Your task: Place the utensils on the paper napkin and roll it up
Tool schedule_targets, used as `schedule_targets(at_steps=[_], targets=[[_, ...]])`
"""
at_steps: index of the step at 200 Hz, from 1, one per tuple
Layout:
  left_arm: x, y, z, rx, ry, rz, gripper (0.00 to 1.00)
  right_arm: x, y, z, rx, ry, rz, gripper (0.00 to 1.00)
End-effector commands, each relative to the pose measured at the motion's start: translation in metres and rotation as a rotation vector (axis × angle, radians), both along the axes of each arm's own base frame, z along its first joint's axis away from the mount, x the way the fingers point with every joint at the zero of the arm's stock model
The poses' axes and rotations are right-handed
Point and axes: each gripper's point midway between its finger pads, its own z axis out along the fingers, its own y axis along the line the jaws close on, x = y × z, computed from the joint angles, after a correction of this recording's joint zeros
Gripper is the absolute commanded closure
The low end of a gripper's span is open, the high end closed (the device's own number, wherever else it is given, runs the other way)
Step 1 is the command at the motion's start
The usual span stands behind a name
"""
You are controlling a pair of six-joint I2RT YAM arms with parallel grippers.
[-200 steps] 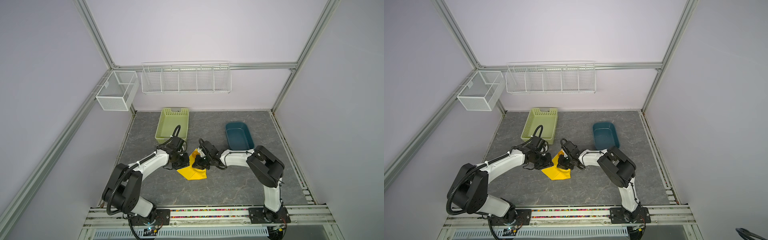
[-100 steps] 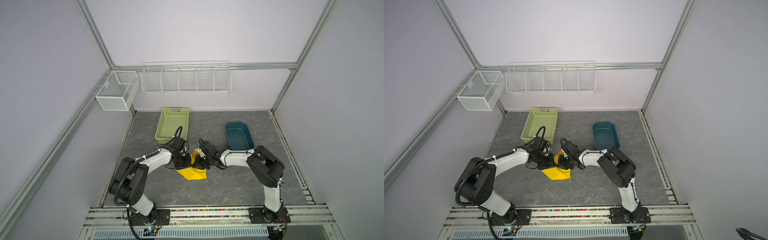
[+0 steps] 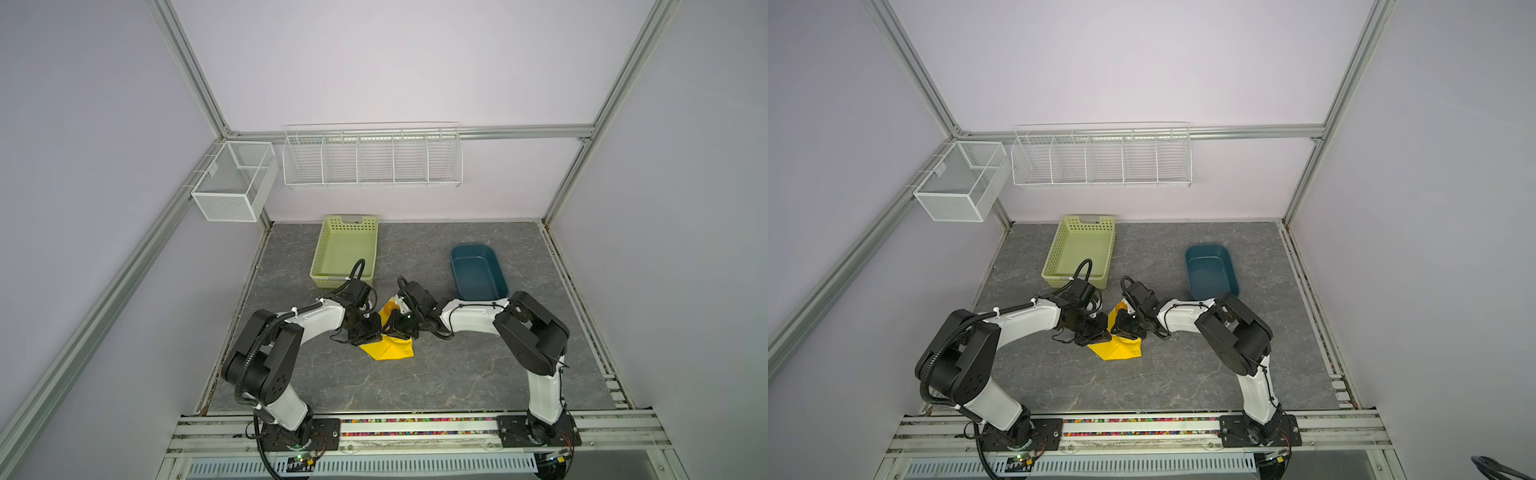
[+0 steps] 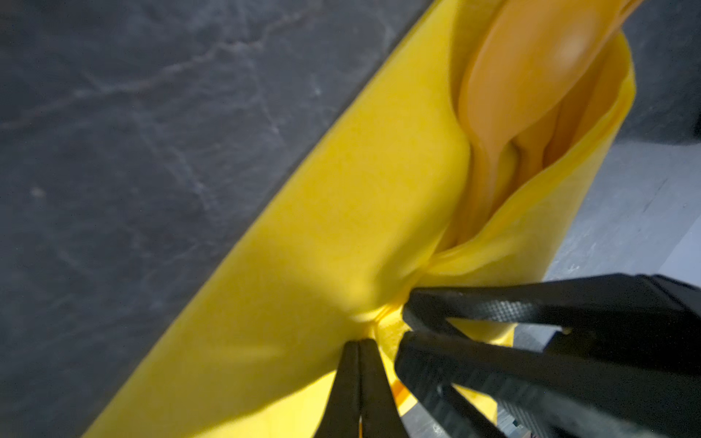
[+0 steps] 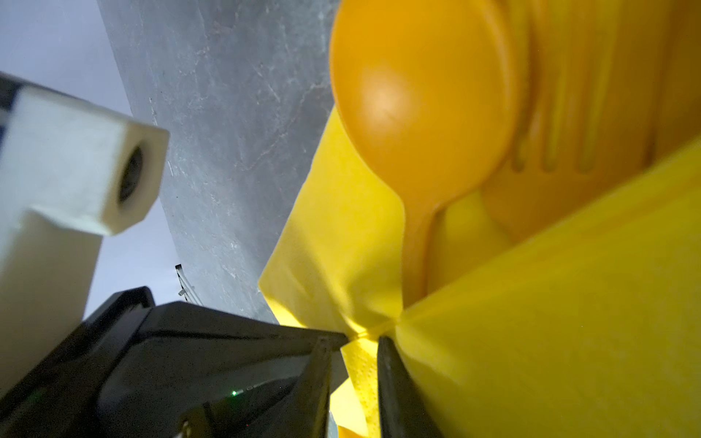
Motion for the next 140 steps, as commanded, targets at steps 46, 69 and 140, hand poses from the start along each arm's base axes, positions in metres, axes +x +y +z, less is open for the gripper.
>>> schedule_targets(at_steps=[46, 69, 140], targets=[[-0.016, 0.015, -0.024, 0.076, 0.061, -0.015, 0.97, -0.002, -0.014, 0.019, -0.036, -0.029, -0.025, 0.76], [-0.015, 0.014, -0.023, 0.074, 0.057, -0.013, 0.97, -0.006, -0.016, 0.011, -0.051, -0.005, -0.024, 0.84], [-0.011, 0.011, -0.017, 0.058, 0.041, -0.009, 0.98, -0.014, -0.011, -0.016, -0.061, 0.065, -0.008, 0.93]])
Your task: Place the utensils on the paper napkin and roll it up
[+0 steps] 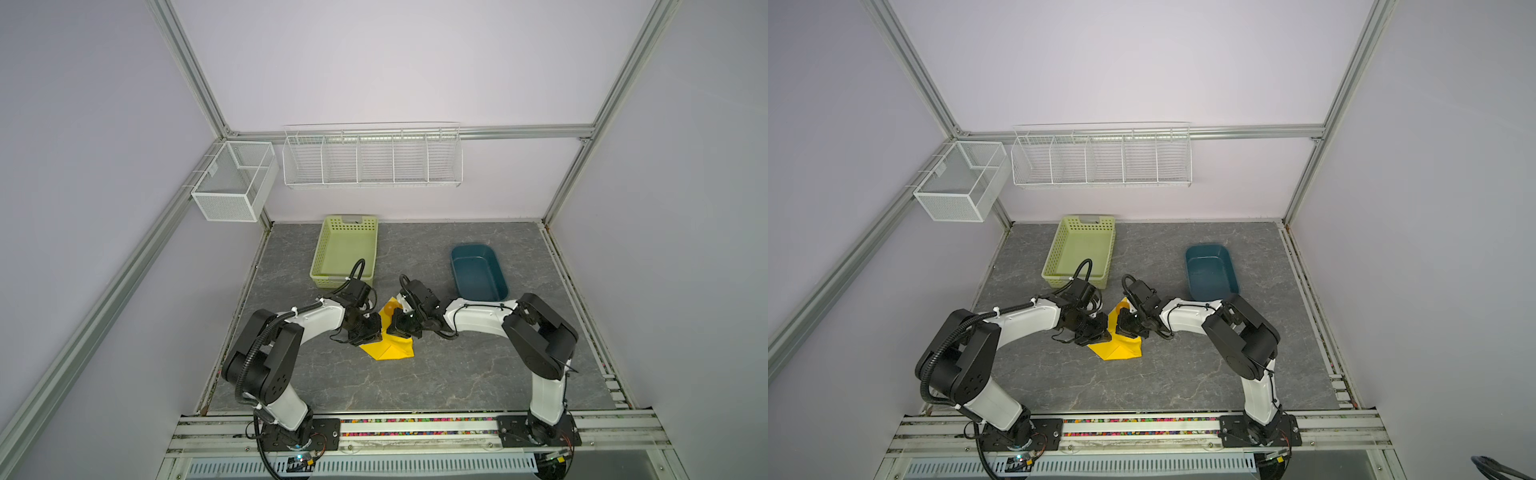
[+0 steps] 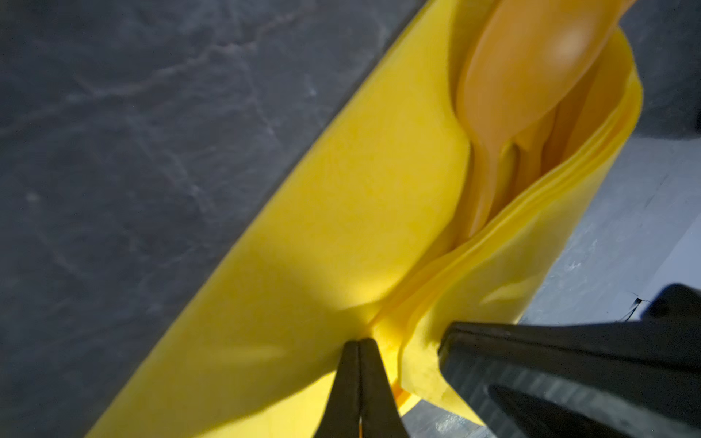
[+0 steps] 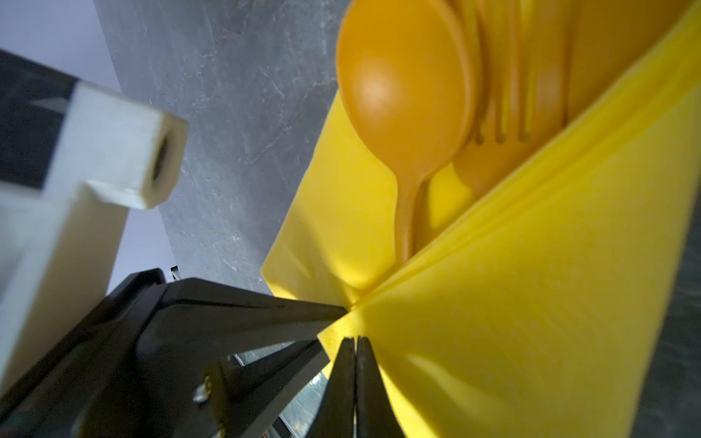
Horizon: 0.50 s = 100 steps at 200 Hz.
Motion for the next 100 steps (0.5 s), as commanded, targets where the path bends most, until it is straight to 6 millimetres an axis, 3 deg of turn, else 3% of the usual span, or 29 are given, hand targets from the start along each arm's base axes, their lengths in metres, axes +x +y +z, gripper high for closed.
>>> schedule_targets(at_steps=[1, 100], targets=[[-0.011, 0.011, -0.016, 0.06, 0.043, 0.0, 0.98, -0.011, -0.002, -0.023, -0.027, 0.066, 0.0, 0.93], [-0.013, 0.012, -0.02, 0.068, 0.053, -0.006, 1.0, -0.015, 0.002, -0.037, -0.015, 0.098, 0.003, 0.93]])
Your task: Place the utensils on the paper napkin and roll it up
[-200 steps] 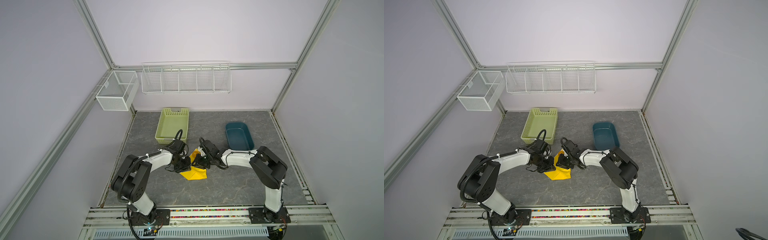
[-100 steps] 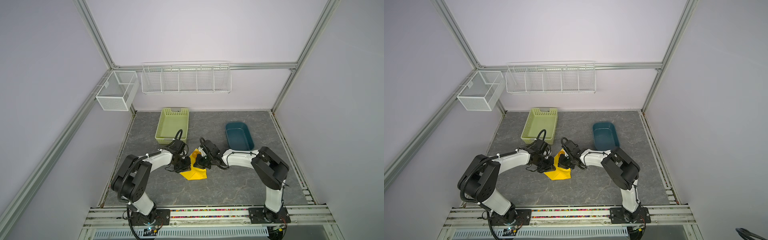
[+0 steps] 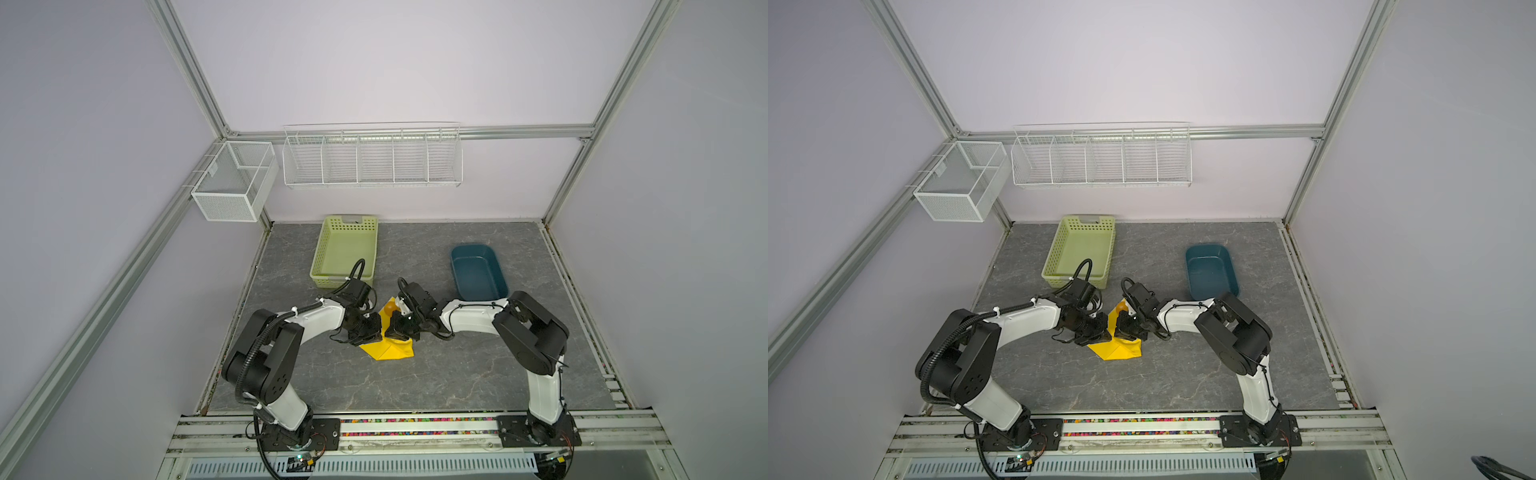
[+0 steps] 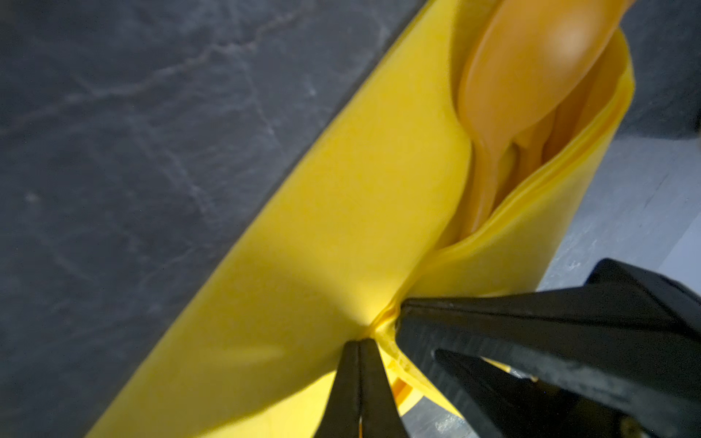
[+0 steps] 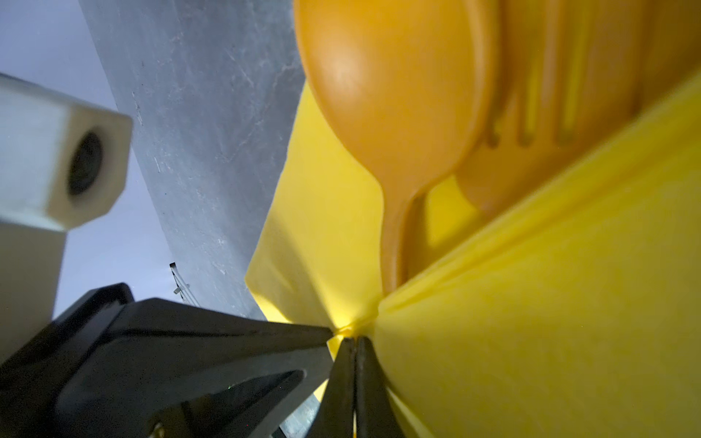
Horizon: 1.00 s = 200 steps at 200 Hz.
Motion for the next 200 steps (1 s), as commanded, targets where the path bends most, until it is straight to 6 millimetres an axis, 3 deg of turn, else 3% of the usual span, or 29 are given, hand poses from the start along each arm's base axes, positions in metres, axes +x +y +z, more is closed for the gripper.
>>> schedule_targets(at_steps=[1, 22, 81, 112, 153, 200], targets=[[-0.013, 0.012, -0.02, 0.07, 0.05, -0.006, 1.0, -0.012, -0.006, -0.024, -0.04, 0.069, -0.013, 0.93], [-0.01, 0.013, -0.015, 0.077, 0.036, -0.004, 1.0, -0.012, -0.006, -0.026, -0.041, 0.072, -0.015, 0.94], [0.016, 0.007, 0.03, 0.049, -0.085, 0.037, 1.0, -0.014, -0.01, -0.027, -0.056, 0.073, -0.02, 0.93], [0.024, -0.001, 0.043, 0.01, -0.108, 0.047, 1.0, -0.014, -0.011, -0.028, -0.06, 0.074, -0.021, 0.93], [0.026, -0.008, 0.036, -0.003, -0.081, 0.03, 1.0, -0.015, -0.009, -0.026, -0.058, 0.071, -0.017, 0.93], [0.012, -0.013, 0.014, 0.008, -0.022, 0.0, 1.0, -0.014, -0.009, -0.025, -0.058, 0.069, -0.016, 0.93]])
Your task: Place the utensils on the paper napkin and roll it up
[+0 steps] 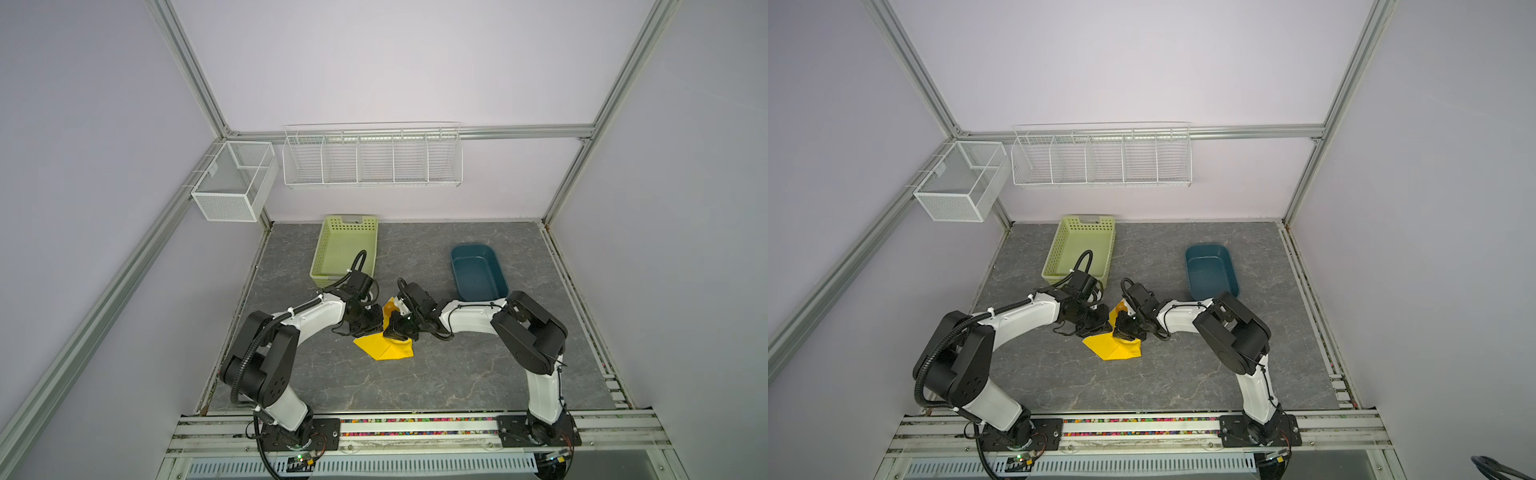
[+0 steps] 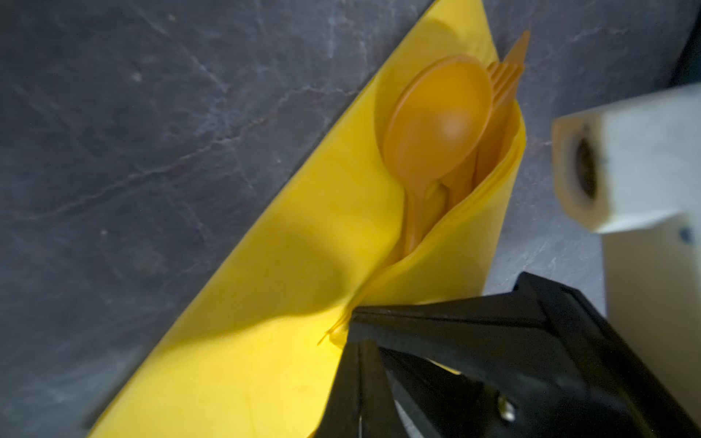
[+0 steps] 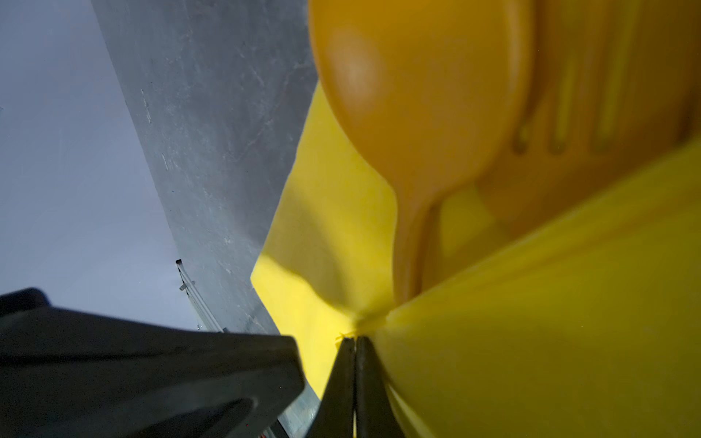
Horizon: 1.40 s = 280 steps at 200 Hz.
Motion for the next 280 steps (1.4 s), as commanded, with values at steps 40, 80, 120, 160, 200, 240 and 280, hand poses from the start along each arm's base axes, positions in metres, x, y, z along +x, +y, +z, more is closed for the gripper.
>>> schedule_targets(at_steps=[40, 80, 120, 160, 200, 240, 280], targets=[[-0.014, 0.0, -0.022, 0.028, 0.062, -0.021, 1.0, -0.013, -0.012, -0.023, -0.073, 0.069, -0.02, 0.93], [-0.024, 0.006, -0.033, 0.051, 0.088, -0.028, 1.0, -0.013, -0.011, -0.02, -0.073, 0.066, -0.018, 0.93], [-0.028, 0.016, -0.04, 0.103, 0.094, -0.039, 1.0, -0.012, -0.009, -0.016, -0.07, 0.056, -0.016, 0.93], [-0.03, 0.027, -0.044, 0.17, 0.095, -0.053, 1.0, -0.003, -0.009, 0.011, -0.058, 0.003, -0.004, 0.93], [-0.03, 0.026, -0.045, 0.164, 0.096, -0.052, 1.0, -0.006, -0.023, 0.039, -0.038, -0.025, 0.004, 0.93], [-0.029, 0.025, -0.044, 0.158, 0.092, -0.052, 1.0, -0.031, -0.05, 0.043, -0.067, 0.003, 0.006, 0.93], [-0.03, 0.026, -0.044, 0.161, 0.092, -0.052, 1.0, -0.05, -0.085, 0.03, -0.108, 0.032, -0.046, 0.93]])
